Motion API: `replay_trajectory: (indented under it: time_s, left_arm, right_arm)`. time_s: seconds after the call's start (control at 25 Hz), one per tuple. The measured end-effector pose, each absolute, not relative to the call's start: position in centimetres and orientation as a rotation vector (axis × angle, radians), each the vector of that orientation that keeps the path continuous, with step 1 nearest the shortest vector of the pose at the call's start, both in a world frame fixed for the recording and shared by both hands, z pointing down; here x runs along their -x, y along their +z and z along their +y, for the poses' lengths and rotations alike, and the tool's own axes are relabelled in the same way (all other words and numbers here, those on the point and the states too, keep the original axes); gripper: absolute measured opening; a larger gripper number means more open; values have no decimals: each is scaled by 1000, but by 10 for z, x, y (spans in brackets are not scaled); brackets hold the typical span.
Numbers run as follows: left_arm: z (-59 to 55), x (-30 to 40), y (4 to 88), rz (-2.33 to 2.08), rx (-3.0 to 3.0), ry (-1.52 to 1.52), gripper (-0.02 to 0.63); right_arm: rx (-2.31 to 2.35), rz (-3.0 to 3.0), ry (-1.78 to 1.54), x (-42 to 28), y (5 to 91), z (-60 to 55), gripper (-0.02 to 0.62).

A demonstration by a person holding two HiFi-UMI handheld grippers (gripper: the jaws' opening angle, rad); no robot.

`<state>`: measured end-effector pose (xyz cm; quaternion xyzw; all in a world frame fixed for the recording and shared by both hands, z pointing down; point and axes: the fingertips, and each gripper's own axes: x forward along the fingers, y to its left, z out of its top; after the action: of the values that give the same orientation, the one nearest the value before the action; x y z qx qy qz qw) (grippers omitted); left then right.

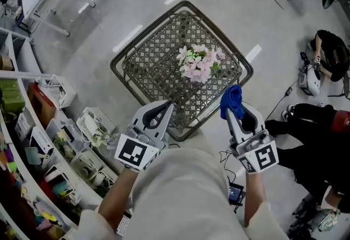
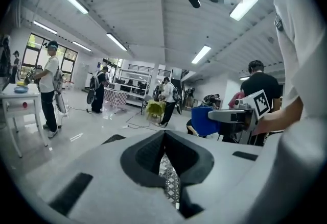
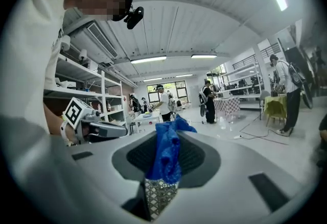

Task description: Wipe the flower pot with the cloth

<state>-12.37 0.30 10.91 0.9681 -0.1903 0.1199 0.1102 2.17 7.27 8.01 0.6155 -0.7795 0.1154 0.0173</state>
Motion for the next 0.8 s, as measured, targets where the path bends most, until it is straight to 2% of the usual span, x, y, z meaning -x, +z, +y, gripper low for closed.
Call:
replay_trajectory:
  time_s: [0.32, 0.8]
  left_arm:
    - [-4, 136, 71, -644, -2847, 305, 23]
    - [21, 149, 76, -626, -2788, 334, 23]
  right_arm:
    - [-1906, -2426, 350, -6, 61, 90, 112]
    - [-1830, -2479, 294, 24, 44, 91, 112]
